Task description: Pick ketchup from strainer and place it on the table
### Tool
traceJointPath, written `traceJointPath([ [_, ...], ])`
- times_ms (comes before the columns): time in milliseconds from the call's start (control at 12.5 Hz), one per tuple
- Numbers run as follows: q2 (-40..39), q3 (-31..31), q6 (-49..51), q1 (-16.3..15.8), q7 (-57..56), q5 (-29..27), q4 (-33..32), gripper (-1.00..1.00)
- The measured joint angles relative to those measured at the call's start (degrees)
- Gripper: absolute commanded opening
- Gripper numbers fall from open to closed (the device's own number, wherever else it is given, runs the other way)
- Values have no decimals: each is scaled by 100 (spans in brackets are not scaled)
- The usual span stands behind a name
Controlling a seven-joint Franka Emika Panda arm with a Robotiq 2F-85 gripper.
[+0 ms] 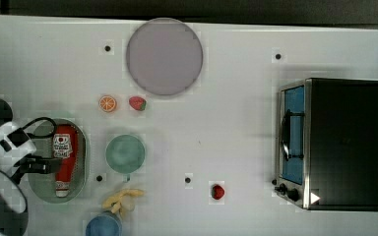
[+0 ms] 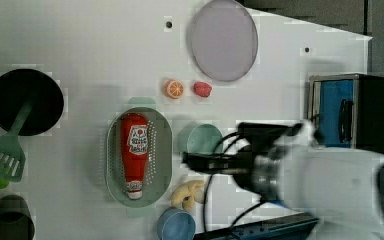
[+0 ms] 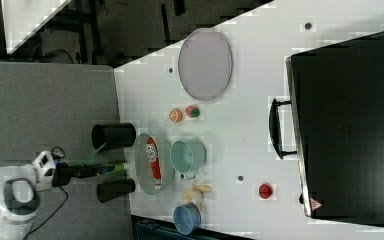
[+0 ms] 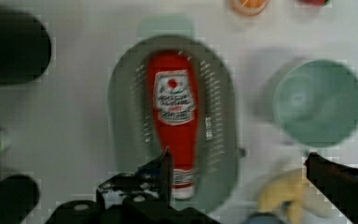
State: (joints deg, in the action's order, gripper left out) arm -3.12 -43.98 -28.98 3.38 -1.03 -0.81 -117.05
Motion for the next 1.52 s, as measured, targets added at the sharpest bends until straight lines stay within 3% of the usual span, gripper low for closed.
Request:
traceJointPath([
  [560,-1074,14,-2249,-69,114,574,-1175,100],
  [960,-2140,-14,-2882,-53,518,1062,-1153,100],
  [1360,-2732,196,-3240,-202,874,1722,-1153,100],
  [1440,-2782,355,-3290,-312,886,1904,-1119,91],
  [1520,-2878,434,-3290,-366,907,1985,-1018,67],
])
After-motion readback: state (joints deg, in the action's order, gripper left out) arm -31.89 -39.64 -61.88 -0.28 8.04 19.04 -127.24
